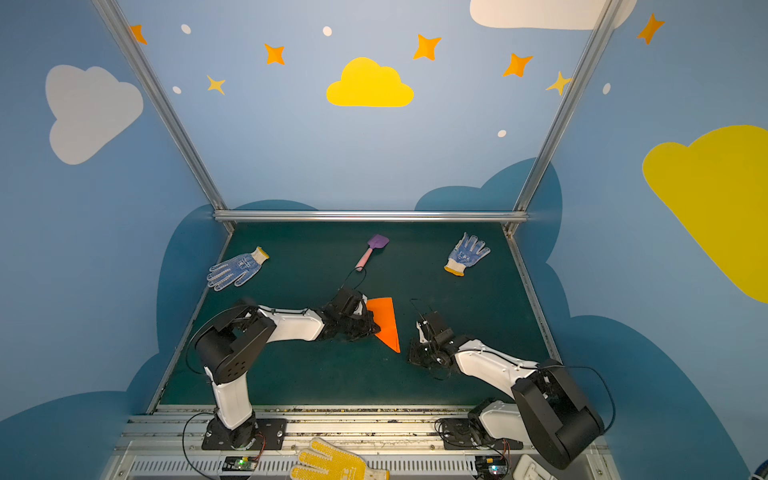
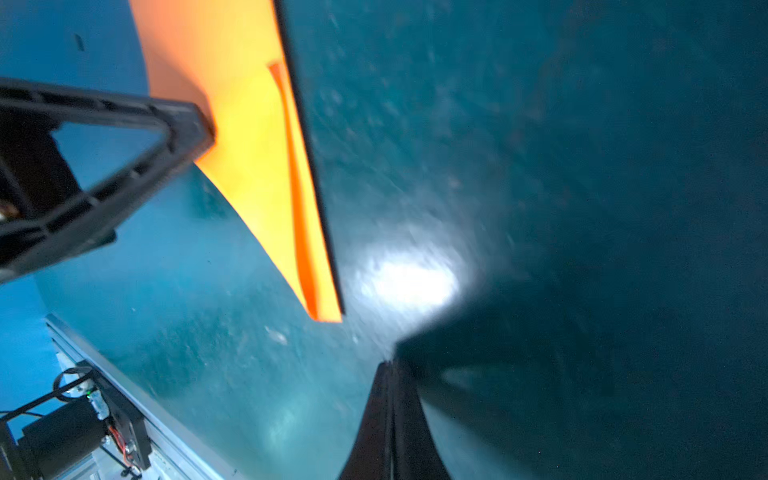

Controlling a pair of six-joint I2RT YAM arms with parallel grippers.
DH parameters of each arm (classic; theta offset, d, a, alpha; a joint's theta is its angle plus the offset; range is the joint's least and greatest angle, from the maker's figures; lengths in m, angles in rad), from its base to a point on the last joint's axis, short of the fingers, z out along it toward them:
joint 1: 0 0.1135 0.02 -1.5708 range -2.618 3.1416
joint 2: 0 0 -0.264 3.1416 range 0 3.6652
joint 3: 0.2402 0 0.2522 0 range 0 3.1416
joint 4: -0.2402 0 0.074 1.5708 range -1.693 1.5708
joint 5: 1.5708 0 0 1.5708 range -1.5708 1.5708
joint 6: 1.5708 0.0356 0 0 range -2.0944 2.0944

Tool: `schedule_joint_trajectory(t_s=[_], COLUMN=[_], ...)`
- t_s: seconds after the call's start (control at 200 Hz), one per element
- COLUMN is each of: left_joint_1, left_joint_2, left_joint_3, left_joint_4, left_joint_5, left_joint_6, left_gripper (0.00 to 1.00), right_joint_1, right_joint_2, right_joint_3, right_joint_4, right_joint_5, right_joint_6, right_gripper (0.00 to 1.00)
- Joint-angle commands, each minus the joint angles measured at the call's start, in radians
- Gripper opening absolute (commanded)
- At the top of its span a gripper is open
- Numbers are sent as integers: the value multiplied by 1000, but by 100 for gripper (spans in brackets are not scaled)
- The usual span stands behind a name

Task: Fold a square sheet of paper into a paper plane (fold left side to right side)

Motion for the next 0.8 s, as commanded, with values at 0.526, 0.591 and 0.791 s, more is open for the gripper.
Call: schedule_joint_trajectory(t_s=[0.526,0.591,0.791], left_joint_1=[12,19,49], left_joint_2=[-17,-39,-117], left_joint_3=[-19,-8,-5], left_joint_4=[-174,-188,-215], left_joint_5=[-31,-20,-10], left_joint_6=[43,57,74], left_gripper=[11,20,52], right_joint_1=[38,23,-3], right_joint_2=[252,278,332], right_joint_3=[295,314,343], right_joint_4=[28,26,29], right_joint_5=[3,-5,-22], right_joint_6=[-40,-57,-92], right_gripper=[0,0,0])
